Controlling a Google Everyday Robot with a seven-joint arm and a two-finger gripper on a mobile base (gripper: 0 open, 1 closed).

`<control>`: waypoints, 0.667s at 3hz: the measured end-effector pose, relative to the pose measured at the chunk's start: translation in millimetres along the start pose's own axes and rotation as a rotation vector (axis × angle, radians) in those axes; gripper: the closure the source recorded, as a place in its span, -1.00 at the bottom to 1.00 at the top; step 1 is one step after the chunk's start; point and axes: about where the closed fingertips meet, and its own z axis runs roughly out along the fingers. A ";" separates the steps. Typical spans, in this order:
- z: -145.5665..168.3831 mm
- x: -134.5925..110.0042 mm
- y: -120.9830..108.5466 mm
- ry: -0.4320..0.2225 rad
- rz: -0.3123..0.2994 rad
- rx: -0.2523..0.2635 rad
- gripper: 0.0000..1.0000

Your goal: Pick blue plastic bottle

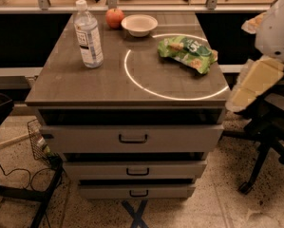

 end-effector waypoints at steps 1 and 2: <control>27.0 -26.7 -34.6 -0.188 0.047 0.051 -1.00; 45.0 -54.8 -64.9 -0.393 0.111 0.106 -1.00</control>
Offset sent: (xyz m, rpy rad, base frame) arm 0.1505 0.0521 0.0359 0.6744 -0.4252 -0.0421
